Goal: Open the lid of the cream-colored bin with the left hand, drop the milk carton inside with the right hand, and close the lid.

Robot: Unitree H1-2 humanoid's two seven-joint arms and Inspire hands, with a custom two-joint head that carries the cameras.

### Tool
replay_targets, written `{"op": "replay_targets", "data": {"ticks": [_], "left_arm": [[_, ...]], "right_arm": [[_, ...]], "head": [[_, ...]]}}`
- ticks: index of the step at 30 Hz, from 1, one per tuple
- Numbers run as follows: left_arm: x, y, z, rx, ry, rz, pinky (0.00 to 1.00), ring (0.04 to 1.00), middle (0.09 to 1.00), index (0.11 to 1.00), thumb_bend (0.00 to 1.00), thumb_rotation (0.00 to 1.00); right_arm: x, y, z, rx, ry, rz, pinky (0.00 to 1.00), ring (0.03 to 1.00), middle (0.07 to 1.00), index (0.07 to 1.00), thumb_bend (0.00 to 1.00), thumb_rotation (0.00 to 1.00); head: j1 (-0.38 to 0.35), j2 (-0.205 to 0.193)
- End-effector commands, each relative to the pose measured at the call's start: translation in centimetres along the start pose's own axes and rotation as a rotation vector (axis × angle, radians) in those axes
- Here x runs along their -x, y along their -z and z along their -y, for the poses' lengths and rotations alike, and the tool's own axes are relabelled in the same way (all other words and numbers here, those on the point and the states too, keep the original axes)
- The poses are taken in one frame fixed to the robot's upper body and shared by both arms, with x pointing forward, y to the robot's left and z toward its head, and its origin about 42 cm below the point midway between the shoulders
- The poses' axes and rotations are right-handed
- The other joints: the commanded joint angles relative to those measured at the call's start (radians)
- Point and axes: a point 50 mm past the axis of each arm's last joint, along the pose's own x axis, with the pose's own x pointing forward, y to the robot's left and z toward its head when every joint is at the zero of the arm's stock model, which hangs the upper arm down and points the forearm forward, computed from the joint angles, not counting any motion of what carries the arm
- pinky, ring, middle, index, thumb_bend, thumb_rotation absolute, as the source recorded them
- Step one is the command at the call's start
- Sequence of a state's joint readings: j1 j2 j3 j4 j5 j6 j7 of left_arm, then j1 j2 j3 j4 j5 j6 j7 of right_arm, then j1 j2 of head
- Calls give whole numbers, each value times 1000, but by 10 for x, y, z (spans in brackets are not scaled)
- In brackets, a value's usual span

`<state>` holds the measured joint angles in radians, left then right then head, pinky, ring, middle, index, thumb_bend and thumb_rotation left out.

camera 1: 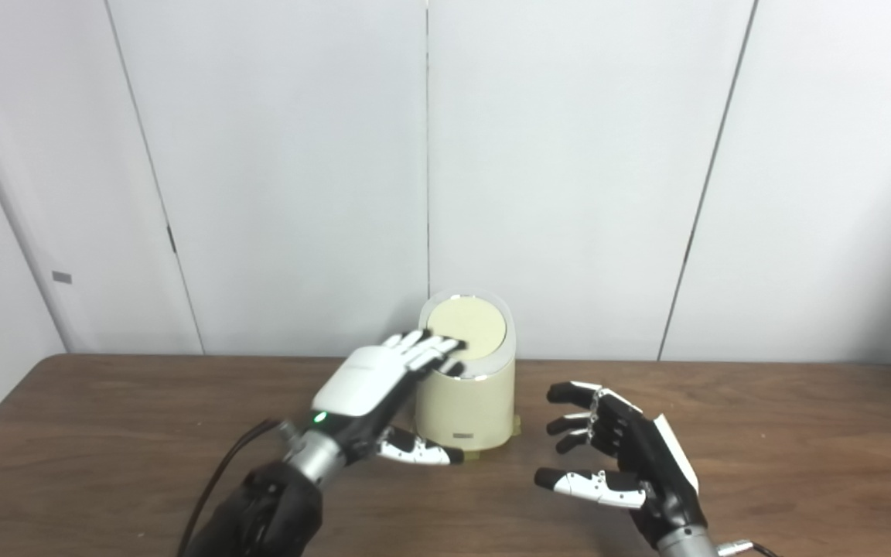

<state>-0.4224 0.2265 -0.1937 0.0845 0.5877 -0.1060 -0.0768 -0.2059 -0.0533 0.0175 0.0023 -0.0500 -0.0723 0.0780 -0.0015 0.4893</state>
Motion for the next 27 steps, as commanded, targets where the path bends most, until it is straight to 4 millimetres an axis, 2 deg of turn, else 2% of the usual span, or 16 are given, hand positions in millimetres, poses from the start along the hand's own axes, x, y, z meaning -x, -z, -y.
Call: {"op": "replay_targets", "data": {"ticks": [1,5,7,9,13,16,18,27], "left_arm": [[-2,-7,-18,92,-113,37,881,989,984,953,762,315],[27,11,-8,326,-159,-27,855,919,924,936,741,293],[43,20,-2,462,-163,-61,811,887,907,930,745,273],[59,27,4,531,-176,-89,720,821,869,917,763,264],[86,36,14,622,-199,-126,644,747,812,894,760,261],[95,40,19,679,-202,-135,584,663,737,833,748,208],[98,41,20,690,-199,-137,577,649,722,820,749,203],[103,38,19,691,-169,-128,584,656,731,791,746,207]], "right_arm": [[-10,-18,1,-3,8,78,477,594,730,677,626,0],[-10,-18,2,-2,13,81,481,591,736,681,636,0],[-9,-17,3,-11,13,83,482,593,736,684,648,0],[-8,-17,4,-20,16,87,481,597,736,692,672,0],[-5,-18,6,-41,22,77,489,613,750,740,705,11],[-2,-18,8,-32,22,73,505,639,761,771,727,65],[0,-18,8,-28,23,70,508,643,760,773,730,72],[4,-19,5,-20,20,59,550,688,779,791,757,126]], "head": [[1,1],[2,-2],[0,0],[-1,3],[-7,9],[-4,15],[-2,15],[-17,24]]}}
